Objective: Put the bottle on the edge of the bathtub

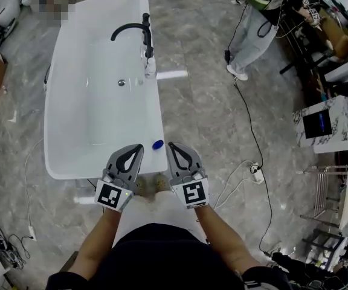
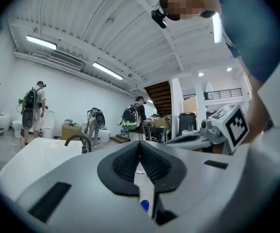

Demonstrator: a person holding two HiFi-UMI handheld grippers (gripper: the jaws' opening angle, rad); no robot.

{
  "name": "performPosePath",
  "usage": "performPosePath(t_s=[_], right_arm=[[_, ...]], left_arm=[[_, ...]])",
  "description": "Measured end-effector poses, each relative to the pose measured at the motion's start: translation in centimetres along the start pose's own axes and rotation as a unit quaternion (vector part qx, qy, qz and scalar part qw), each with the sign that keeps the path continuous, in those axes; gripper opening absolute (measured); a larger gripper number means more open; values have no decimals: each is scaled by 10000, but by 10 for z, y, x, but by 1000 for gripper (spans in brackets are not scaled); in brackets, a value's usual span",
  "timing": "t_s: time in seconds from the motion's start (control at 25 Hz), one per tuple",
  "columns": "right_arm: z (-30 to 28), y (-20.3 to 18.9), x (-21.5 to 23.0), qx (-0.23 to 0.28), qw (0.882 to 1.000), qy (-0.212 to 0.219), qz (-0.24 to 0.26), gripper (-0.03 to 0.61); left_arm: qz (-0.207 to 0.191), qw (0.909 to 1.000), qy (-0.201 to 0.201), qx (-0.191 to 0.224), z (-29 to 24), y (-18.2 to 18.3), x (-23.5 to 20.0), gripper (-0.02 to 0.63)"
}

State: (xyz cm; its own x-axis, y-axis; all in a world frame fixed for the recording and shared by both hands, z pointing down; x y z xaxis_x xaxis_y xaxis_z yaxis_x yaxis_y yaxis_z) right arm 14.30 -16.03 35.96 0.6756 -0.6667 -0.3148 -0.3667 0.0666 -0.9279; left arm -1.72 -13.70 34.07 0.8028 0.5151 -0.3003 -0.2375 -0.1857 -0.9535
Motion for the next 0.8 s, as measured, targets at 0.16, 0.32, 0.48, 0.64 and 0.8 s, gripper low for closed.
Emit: performPosePath(t_s=[0.16,0.32,0.48,0.64,0.8], right_arm=[[21,34,1,255,9994,25,223,0],[31,62,10,556,9981,-9,263,0],[41,81,18,804,9965,-86,233,0],[55,97,26,918,9954,-158,225,0],[62,108,44,1106,9935,-263,3,0]], left_arm=[[-53,9996,219,156,24,26,20,3],[-152,9980,442,421,37,46,29,3],[-232,9951,675,687,46,61,36,3],[-276,9915,825,971,58,76,49,3],[-394,9872,994,1185,57,93,62,3]])
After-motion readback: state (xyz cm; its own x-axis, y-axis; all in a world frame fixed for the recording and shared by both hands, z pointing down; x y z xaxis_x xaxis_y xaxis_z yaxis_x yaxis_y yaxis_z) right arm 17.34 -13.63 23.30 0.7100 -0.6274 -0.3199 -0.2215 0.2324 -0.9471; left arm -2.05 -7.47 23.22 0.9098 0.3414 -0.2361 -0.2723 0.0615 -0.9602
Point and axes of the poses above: the fingertips, and each gripper's own axes: z backward along the fingers, x to its right, y out of its top, the point moved 7 cm from there along z, backward along the fingers, and after that the axes turned 14 degrees about z, right-handed, at the moved point
